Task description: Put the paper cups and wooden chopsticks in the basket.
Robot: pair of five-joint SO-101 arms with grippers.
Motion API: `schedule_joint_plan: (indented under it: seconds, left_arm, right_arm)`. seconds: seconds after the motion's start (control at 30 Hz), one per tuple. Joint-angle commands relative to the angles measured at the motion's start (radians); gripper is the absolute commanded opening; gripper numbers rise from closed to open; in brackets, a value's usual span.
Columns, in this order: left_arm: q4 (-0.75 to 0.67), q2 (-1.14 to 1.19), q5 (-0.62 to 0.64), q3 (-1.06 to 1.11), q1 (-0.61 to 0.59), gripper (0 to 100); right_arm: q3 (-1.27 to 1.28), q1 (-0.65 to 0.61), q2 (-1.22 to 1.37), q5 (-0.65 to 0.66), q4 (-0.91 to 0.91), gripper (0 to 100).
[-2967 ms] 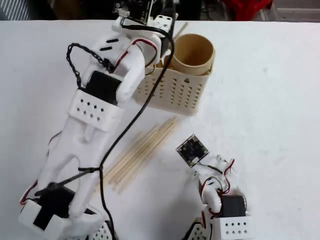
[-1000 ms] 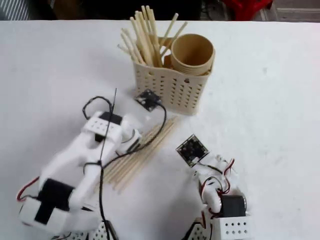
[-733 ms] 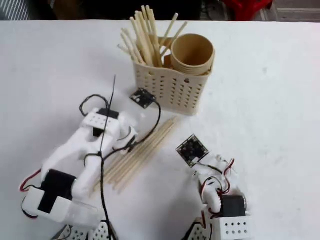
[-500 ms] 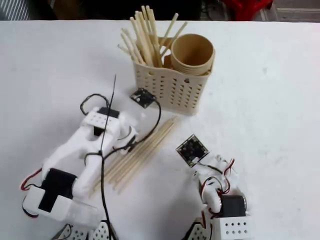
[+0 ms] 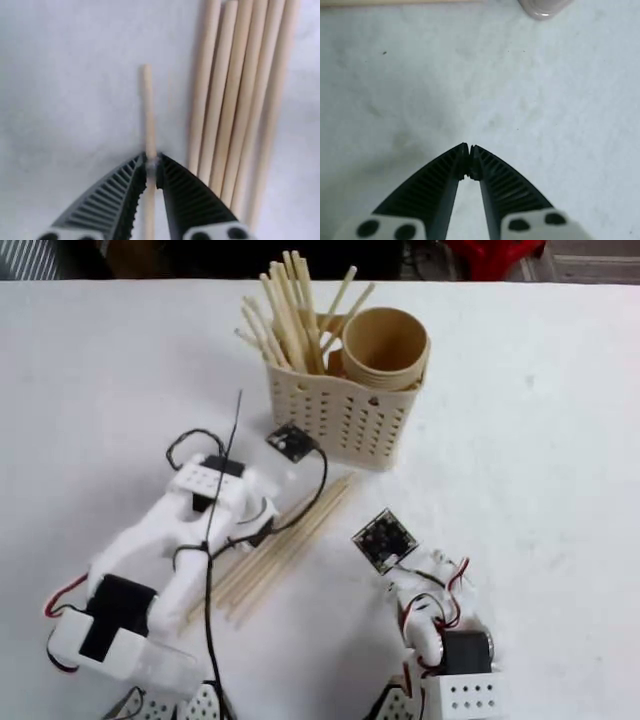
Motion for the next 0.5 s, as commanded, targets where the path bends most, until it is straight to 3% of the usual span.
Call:
schedule_joint_plan:
  seconds: [0.0,0.2,0.47]
  left_arm:
    - [0.012,0.001,-0.002,0.003,0.001,3]
    - [0.018,-0.018,-0.002,-0.018,-0.005,2]
    - [0.299,-0.272,-0.002,-0.262,-0.061,2]
  right_arm:
    - [0.009,-0.007,-0.004,0.011,0.005,1.8]
    - [0.009,-0.008,-0.004,0.011,0.005,1.8]
    - [0.009,-0.008,-0.004,0.009,0.005,1.8]
